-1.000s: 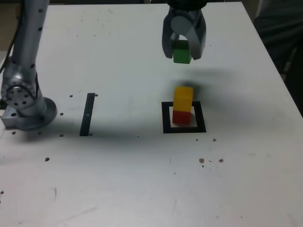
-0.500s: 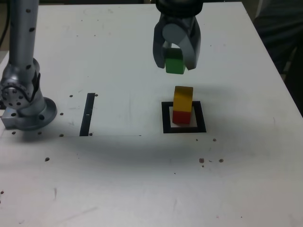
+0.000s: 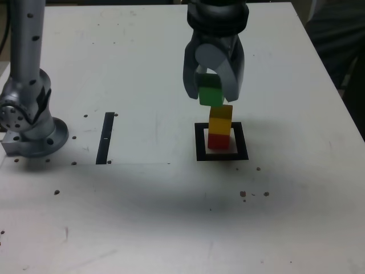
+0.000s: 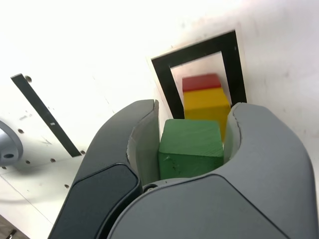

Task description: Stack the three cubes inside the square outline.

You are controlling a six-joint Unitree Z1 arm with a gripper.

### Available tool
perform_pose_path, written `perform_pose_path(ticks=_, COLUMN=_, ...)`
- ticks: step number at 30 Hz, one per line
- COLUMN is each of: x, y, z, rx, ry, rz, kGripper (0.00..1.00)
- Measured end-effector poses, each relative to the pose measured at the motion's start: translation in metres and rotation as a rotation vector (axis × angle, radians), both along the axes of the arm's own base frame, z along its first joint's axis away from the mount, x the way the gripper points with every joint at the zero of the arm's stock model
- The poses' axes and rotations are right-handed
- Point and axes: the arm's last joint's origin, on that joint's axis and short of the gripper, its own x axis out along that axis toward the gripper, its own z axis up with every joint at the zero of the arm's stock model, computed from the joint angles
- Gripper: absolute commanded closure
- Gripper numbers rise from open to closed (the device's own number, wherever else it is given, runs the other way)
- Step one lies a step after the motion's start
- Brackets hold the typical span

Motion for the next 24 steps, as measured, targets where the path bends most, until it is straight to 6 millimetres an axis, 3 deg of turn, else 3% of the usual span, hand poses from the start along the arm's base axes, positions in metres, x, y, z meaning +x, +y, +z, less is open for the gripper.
perform_pose_path(ticks=18, x=0.01, y=-0.009, z=-0.008, rx=-0.015, ry=-0.013, rz=-0.006, kGripper=0.7)
perform_pose_path(ticks=20, x=0.012, y=-0.009, z=-0.009, rx=-0.015, ry=-0.015, rz=-0.005, kGripper=0.6)
perform_pose_path(ticks=24, x=0.012, y=-0.006, z=-0.011, rx=-0.016, ry=-0.012, rz=0.003, kGripper=0.24)
